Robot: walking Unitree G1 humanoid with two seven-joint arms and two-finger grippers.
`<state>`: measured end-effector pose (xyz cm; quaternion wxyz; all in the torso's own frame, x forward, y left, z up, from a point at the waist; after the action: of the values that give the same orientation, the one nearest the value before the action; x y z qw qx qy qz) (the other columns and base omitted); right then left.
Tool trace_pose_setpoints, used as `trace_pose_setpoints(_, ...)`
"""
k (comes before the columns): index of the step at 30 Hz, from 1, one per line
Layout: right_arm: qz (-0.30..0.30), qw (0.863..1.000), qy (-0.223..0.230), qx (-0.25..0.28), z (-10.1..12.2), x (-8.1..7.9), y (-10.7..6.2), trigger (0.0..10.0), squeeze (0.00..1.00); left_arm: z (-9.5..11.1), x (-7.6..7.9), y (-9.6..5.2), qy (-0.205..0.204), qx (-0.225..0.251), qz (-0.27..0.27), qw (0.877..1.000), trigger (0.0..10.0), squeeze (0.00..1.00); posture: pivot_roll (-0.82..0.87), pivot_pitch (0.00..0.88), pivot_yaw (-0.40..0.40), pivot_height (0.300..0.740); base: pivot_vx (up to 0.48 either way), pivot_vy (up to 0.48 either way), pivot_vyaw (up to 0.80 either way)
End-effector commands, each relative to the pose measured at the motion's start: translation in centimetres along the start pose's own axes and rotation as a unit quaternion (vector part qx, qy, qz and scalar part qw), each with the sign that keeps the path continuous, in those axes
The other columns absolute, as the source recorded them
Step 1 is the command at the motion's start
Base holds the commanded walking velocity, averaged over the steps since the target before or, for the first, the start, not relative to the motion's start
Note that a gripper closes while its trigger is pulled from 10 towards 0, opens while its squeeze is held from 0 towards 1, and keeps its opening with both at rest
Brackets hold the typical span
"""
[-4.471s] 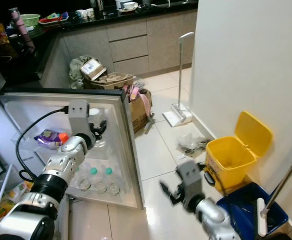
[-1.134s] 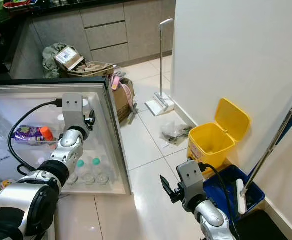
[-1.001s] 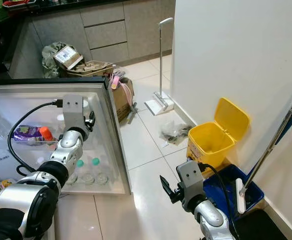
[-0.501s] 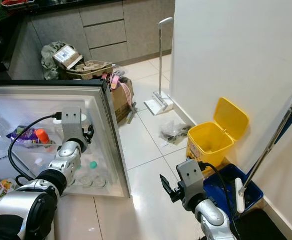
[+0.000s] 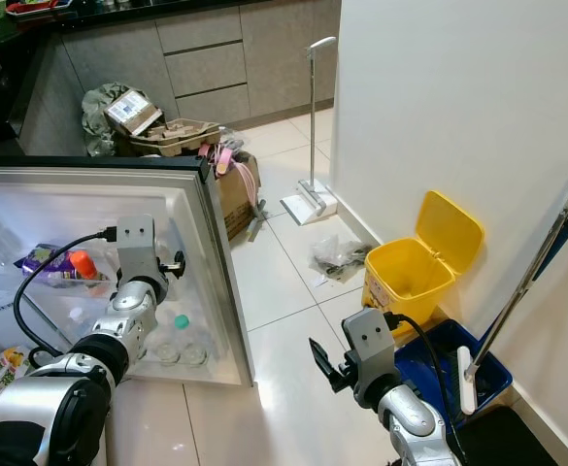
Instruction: Restocking fridge
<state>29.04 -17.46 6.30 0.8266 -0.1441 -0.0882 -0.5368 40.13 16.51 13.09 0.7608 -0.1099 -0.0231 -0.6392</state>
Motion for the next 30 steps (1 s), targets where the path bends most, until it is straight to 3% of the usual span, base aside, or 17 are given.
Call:
trace_pose_setpoints(1, 0.004, 1.000, -0.001, -0.012, -0.5, -0.2, -0.2, 10.0, 0.00, 0.5, 0.0, 0.1, 0.004, 0.015, 0.003, 1.000, 10.0, 0.00, -0.32, 0.118, 0.061, 0.740, 0.000, 0.000, 0.00)
trace_pose_setpoints(6, 0.006, 1.000, 0.002, -0.012, -0.6, -0.5, -0.1, 10.0, 0.00, 1.2, -0.2, -0.4, 0.012, 0.071, -0.038, 0.997, 10.0, 0.00, -0.29, 0.116, 0.067, 0.740, 0.000, 0.000, 0.00)
trace_pose_setpoints(9, 0.008, 1.000, 0.003, -0.012, -0.6, -0.6, 0.0, 10.0, 0.00, 1.0, -0.3, -0.7, 0.013, 0.081, -0.051, 0.995, 10.0, 0.00, -0.28, 0.114, 0.068, 0.740, 0.000, 0.000, 0.00)
trace_pose_setpoints(13, 0.012, 1.000, 0.005, -0.013, -0.7, -0.9, 0.2, 10.0, 0.00, 0.3, -1.1, -2.0, 0.029, 0.102, -0.078, 0.991, 10.0, 0.00, -0.26, 0.107, 0.073, 0.740, 0.000, 0.000, 0.00)
trace_pose_setpoints(16, 0.014, 1.000, 0.006, -0.014, -0.8, -1.0, 0.3, 10.0, 0.00, -0.1, -2.0, -3.3, 0.046, 0.116, -0.081, 0.989, 10.0, 0.00, -0.25, 0.101, 0.073, 0.740, 0.000, 0.000, 0.00)
trace_pose_setpoints(17, 0.015, 1.000, 0.007, -0.015, -0.9, -1.1, 0.4, 10.0, 0.00, -0.6, -3.6, -5.3, 0.065, 0.128, -0.074, 0.987, 10.0, 0.00, -0.23, 0.094, 0.073, 0.740, 0.000, 0.000, 0.00)
trace_pose_setpoints(20, 0.017, 1.000, 0.009, -0.018, -1.1, -1.2, 0.4, 10.0, 0.00, -1.2, -4.6, -7.0, 0.082, 0.130, -0.075, 0.985, 10.0, 0.00, -0.22, 0.087, 0.071, 0.740, 0.000, 0.000, 0.00)
trace_pose_setpoints(23, 0.019, 0.999, 0.013, -0.028, -1.7, -1.6, 0.3, 10.0, 0.00, -5.0, -6.2, -8.7, 0.111, 0.059, -0.093, 0.988, 10.0, 0.00, -0.21, 0.077, 0.067, 0.740, 0.000, 0.000, 0.00)
trace_pose_setpoints(26, 0.018, 0.999, 0.022, -0.036, -2.2, -2.3, 0.5, 10.0, 0.00, -10.7, -8.0, -10.4, 0.131, -0.062, -0.093, 0.985, 10.0, 0.00, -0.19, 0.064, 0.057, 0.740, 0.000, 0.000, 0.00)
trace_pose_setpoints(28, 0.013, 0.999, 0.026, -0.044, -2.6, -2.7, 0.5, 10.0, 0.00, -12.9, -8.5, -11.3, 0.145, -0.105, -0.091, 0.980, 10.0, 0.00, -0.19, 0.060, 0.051, 0.740, 0.000, 0.000, 0.00)
trace_pose_setpoints(30, 0.010, 0.998, 0.026, -0.049, -2.8, -2.8, 0.5, 10.0, 0.00, -13.5, -8.6, -11.6, 0.149, -0.115, -0.091, 0.978, 10.0, 0.00, -0.19, 0.060, 0.051, 0.740, 0.000, 0.000, 0.00)
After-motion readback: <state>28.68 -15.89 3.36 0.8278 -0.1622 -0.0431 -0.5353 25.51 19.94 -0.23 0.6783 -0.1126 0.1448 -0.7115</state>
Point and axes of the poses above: a point about 5 cm out from each wrist's last joint towards the gripper, its own y axis pointing out of the wrist towards the gripper, its own z axis along the axis of the wrist's last joint, x = y × z, the point moved 1 cm from there along y, pointing out of the wrist towards the gripper, and after that the axes turned 10 degrees about -y, right-handed, at the moved point
